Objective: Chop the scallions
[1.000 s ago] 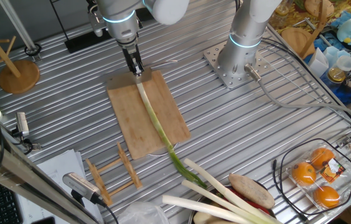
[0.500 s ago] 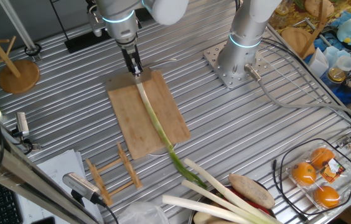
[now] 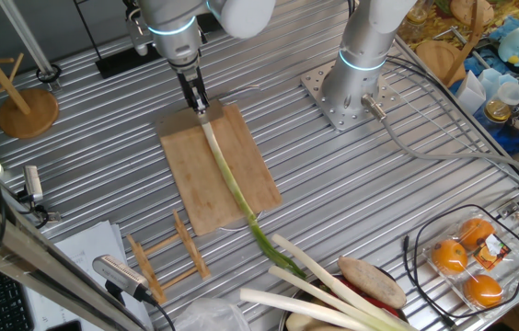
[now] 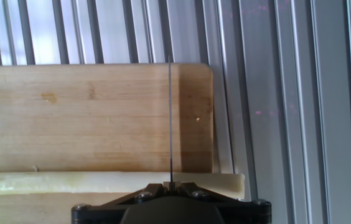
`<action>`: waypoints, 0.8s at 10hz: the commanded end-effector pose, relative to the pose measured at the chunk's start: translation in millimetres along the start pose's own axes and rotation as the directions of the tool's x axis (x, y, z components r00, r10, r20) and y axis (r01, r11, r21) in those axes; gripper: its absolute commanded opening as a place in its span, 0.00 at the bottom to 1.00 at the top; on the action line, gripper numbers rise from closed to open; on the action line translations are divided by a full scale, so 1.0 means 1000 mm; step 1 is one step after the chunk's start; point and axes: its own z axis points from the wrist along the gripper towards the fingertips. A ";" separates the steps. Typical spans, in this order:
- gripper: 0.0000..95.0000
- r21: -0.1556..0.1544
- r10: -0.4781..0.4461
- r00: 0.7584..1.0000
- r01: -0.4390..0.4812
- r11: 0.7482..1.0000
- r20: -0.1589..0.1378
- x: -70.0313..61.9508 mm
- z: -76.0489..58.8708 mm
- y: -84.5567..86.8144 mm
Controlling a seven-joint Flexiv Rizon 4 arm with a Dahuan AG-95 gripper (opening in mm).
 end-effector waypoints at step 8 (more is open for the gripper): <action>0.00 0.019 -0.023 0.999 0.022 1.000 0.041 0.010 0.044 0.000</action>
